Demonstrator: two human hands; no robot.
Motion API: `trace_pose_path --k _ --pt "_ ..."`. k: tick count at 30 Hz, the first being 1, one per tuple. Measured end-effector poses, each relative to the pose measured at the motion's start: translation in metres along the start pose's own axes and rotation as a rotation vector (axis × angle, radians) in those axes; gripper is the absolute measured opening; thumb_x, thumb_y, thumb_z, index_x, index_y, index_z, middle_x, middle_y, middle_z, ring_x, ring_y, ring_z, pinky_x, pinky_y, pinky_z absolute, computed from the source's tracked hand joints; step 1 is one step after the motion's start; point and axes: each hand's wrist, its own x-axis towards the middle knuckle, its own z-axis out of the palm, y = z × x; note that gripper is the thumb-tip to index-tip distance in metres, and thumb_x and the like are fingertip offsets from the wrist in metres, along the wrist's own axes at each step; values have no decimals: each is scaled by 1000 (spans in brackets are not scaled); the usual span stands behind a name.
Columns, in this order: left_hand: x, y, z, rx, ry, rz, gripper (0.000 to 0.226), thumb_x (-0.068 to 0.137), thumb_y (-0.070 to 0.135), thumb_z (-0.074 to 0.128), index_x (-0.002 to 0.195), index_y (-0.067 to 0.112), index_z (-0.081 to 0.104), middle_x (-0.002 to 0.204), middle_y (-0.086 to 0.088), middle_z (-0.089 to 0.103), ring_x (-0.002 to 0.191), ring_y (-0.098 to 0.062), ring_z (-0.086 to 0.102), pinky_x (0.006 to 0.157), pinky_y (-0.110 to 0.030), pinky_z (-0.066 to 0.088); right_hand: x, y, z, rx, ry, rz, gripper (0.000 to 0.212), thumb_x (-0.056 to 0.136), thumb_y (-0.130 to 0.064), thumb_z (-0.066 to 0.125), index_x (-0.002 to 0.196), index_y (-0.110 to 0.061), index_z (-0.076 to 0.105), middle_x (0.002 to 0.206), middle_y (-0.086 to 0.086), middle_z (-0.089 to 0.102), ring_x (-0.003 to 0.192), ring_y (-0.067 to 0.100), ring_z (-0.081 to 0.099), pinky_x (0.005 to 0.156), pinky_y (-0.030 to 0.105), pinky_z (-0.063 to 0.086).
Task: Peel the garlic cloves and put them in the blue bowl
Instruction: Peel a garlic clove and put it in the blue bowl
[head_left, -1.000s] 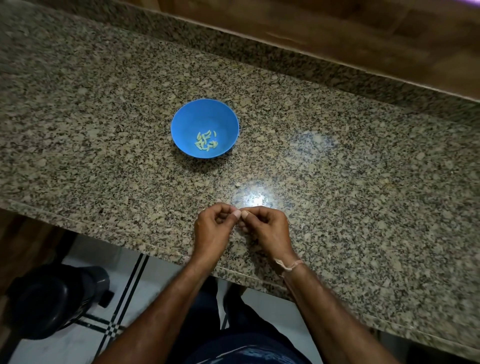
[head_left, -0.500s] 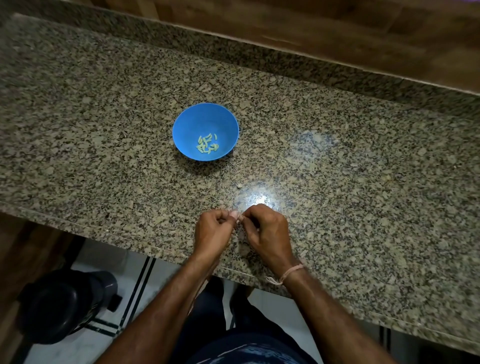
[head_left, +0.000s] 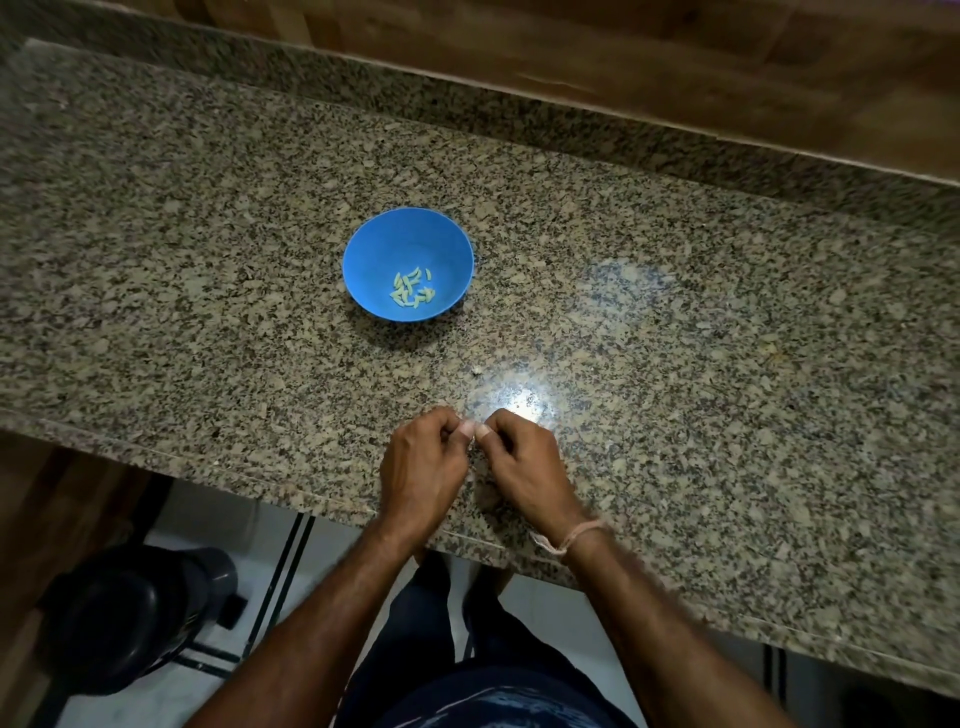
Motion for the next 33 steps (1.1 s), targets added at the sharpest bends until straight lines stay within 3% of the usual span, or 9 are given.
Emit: trace_pose_path --k 5,9,11,18,20,23,25,30,33 --pt "-3 -2 2 -39 -10 65 20 105 30 56 88 20 59 76 9 57 68 -5 49 58 -24 30 3 -1 0 203 -104 153 24 107 -24 55 86 -13 56 76 -2 55 60 6 47 50 8 39" --pt "3 -5 -3 -426 -224 -204 33 104 28 61 73 18 59 64 7 52 59 -11 43 55 -25 32 0 10 7 -193 69 -252 23 106 -16 55 83 -13 51 76 -6 49 67 2 40 60 13 34" --pt "4 -5 -5 -565 -271 -301 33 103 27 63 72 16 62 61 4 51 60 -15 41 54 -26 32 0 9 8 -233 83 -306 25 106 -16 55 81 -16 49 75 -8 47 67 0 38 61 13 32" --pt "-1 1 -8 -120 6 127 20 103 23 59 85 15 60 74 6 58 66 -6 50 56 -18 32 9 -4 -7 708 -260 512 19 105 -17 55 86 -11 59 67 -2 53 54 9 47 53 24 42" --pt "3 2 -7 -179 -38 52 21 103 24 61 85 14 63 74 6 60 64 -5 51 54 -13 34 5 -3 -4 629 -194 401 20 106 -17 54 88 -10 58 71 -1 54 56 7 47 53 20 43" --pt "13 1 -7 -580 -243 -316 22 103 21 62 84 10 67 69 2 58 58 -10 46 51 -21 35 0 3 4 49 54 -91 22 105 -19 58 85 -13 56 74 -7 53 61 0 43 57 12 40" --pt "18 -3 -9 -735 -356 -469 20 102 18 62 85 9 68 67 0 57 55 -10 45 49 -23 35 3 6 6 -123 111 -276 24 105 -17 59 82 -18 53 74 -13 48 65 -1 42 60 11 36" --pt "17 -7 -6 -560 -277 -325 25 102 23 65 87 4 70 66 -3 58 53 -11 45 46 -24 36 3 11 5 -27 107 -230 22 102 -15 63 82 -18 57 72 -14 50 65 -1 47 59 11 38" --pt "18 -9 -2 -640 -286 -387 23 103 17 62 89 1 70 68 -4 59 53 -11 46 46 -21 36 3 12 5 -96 127 -275 21 101 -12 64 83 -19 56 74 -15 50 67 -2 48 60 9 37"
